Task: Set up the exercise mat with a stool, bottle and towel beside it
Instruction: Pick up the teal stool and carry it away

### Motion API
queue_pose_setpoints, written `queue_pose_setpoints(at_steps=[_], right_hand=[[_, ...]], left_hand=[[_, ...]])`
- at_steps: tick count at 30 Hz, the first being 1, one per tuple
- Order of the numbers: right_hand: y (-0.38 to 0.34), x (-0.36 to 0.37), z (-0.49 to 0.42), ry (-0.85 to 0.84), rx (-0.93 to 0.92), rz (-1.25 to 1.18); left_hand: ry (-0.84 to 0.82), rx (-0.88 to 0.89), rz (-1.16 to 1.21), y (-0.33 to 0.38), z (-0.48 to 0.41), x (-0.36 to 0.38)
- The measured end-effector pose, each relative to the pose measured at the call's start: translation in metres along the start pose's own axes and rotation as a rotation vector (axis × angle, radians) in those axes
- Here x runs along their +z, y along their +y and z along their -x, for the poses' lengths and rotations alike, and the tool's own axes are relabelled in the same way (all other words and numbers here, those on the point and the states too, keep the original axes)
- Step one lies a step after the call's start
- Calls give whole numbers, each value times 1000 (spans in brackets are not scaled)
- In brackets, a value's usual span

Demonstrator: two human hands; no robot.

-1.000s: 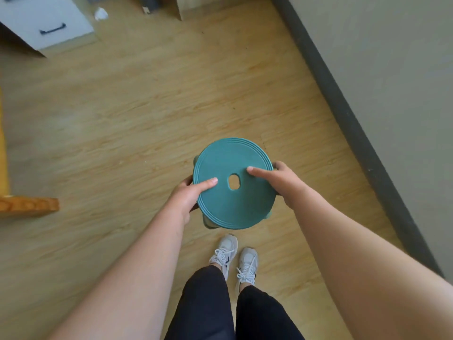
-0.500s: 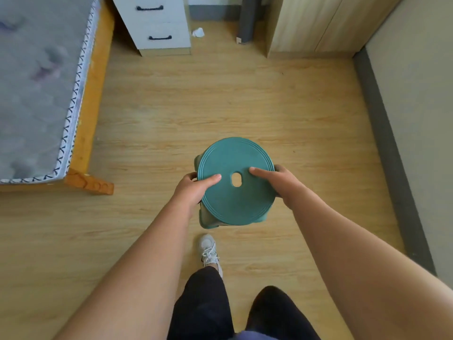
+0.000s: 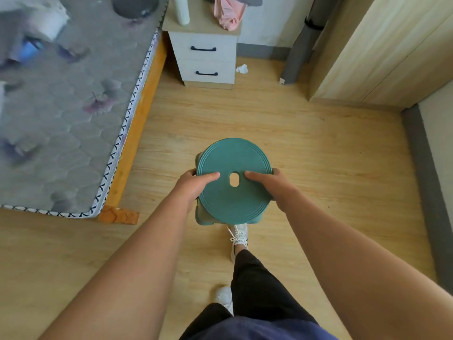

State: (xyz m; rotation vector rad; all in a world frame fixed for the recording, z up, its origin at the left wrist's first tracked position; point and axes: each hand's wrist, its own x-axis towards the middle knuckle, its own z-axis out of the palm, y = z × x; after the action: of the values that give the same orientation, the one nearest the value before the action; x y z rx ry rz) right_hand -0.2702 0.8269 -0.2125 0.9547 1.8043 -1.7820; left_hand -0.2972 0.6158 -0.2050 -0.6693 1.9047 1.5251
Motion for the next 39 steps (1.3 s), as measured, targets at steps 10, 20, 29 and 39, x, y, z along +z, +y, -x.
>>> queue_pose_setpoints(at_steps=[10,20,29,39], right_hand=[[-120,63,-131,-89,47,128],[-172,147,-258,-35,165,68],[-139,205,-419,55,223,-48],[-40,234,-604,-4,307,78]], left_hand=[[49,-79,119,91,-118,-53],[3,-137,7,141,-267,-120],[112,-236,-128,122,-454,-122],[160,-308,-276,8,-629,-92]])
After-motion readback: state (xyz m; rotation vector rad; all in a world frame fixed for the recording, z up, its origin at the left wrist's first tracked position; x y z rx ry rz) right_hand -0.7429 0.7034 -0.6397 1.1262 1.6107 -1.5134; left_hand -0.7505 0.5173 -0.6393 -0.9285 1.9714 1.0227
